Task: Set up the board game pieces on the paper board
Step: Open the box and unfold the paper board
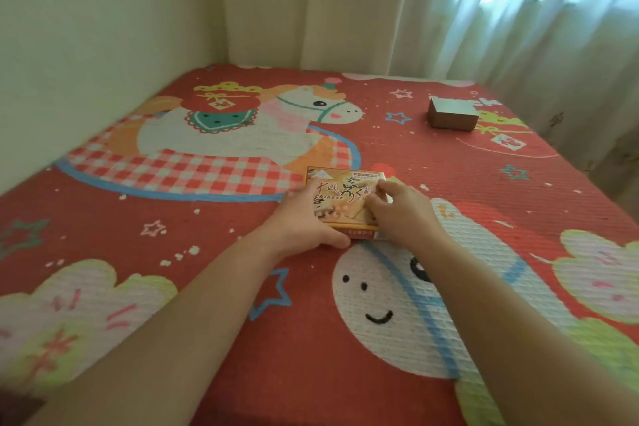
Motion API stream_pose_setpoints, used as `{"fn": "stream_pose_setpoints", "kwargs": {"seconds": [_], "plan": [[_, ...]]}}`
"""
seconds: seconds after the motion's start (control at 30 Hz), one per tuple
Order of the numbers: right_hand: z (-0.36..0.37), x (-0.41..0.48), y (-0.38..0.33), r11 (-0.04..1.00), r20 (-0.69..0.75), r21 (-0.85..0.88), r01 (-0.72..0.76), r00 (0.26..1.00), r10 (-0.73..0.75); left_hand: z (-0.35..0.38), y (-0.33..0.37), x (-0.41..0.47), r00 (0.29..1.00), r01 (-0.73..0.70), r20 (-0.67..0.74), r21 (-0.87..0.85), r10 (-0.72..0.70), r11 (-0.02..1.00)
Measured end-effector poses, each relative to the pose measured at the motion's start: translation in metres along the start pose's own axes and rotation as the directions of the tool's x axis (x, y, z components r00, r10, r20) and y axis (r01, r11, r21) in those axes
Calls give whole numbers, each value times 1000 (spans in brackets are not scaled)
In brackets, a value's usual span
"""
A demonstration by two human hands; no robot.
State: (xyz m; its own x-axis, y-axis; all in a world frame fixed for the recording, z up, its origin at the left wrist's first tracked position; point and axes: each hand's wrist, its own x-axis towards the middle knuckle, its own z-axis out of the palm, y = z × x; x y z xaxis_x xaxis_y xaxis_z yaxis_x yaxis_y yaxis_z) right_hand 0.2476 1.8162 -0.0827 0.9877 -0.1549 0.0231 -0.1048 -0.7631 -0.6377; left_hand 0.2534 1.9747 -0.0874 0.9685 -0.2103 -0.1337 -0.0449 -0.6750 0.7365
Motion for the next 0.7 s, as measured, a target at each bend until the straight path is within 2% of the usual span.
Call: {"fn": "stream_pose_setpoints", "kwargs": {"seconds": [0.13, 0.2, 0.3, 0.37, 0.7], "plan": [[-11, -25, -1, 995, 169, -47, 91, 982, -82, 5, -9, -17, 997, -8, -71, 278, 29, 960], [-13, -33, 3, 976, 240, -151, 156, 964, -117, 5, -16, -22, 997, -7, -69, 397, 38, 918], [-6, -36, 16, 924, 244, -309, 224, 958, -151, 3, -25, -21, 999, -17, -30, 424, 33, 906], [-1, -34, 20, 906, 218, -347, 241, 961, -172, 2, -26, -18, 999, -44, -1, 444, 50, 895], [1, 6, 24, 922, 181, -332, 201, 972, -147, 1, -25, 27, 997, -66, -9, 467, 80, 882]]}}
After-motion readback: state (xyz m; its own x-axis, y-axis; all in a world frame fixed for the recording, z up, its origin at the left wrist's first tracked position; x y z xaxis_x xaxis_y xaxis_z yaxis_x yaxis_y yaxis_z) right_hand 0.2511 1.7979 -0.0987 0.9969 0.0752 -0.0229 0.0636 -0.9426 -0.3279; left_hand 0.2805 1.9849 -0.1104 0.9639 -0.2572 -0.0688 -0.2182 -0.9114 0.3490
